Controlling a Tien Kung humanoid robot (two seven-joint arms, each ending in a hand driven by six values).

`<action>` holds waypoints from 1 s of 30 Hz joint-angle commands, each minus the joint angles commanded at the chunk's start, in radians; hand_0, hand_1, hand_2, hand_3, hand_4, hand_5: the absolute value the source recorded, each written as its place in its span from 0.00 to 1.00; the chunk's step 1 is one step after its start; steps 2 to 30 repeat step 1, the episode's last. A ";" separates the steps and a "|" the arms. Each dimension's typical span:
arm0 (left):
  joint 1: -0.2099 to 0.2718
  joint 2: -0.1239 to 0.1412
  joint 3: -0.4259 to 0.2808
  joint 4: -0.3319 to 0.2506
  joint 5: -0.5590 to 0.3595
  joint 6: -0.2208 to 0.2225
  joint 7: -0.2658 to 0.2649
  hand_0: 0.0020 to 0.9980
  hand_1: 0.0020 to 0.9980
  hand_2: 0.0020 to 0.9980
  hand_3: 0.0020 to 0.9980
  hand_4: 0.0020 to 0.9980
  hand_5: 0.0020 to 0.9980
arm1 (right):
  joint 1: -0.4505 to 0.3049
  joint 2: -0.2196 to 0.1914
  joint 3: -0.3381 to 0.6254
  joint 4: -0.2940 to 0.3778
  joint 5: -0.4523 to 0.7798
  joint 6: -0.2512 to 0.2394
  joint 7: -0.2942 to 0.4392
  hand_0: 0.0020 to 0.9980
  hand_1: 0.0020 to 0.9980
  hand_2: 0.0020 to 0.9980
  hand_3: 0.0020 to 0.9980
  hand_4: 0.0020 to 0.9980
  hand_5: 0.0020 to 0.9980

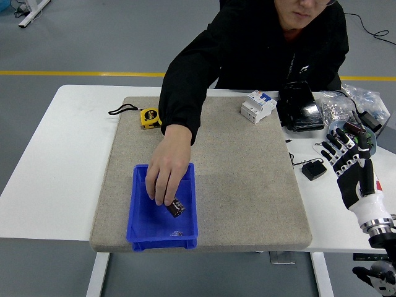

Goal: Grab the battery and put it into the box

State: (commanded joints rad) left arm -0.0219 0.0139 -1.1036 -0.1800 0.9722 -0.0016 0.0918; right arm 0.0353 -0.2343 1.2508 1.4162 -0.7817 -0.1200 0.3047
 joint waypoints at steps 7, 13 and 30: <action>0.001 0.000 -0.006 0.000 0.007 0.000 0.002 0.97 0.99 0.99 0.81 0.76 0.74 | 0.000 0.000 0.000 0.000 -0.001 0.000 0.000 0.96 0.90 0.91 0.95 1.00 1.00; 0.001 0.000 -0.006 0.000 0.007 0.000 0.002 0.97 0.99 0.99 0.81 0.76 0.74 | 0.000 0.000 0.000 0.000 -0.001 0.000 0.000 0.96 0.90 0.91 0.95 1.00 1.00; 0.001 0.000 -0.006 0.000 0.007 0.000 0.002 0.97 0.99 0.99 0.81 0.76 0.74 | 0.000 0.000 0.000 0.000 -0.001 0.000 0.000 0.96 0.90 0.91 0.95 1.00 1.00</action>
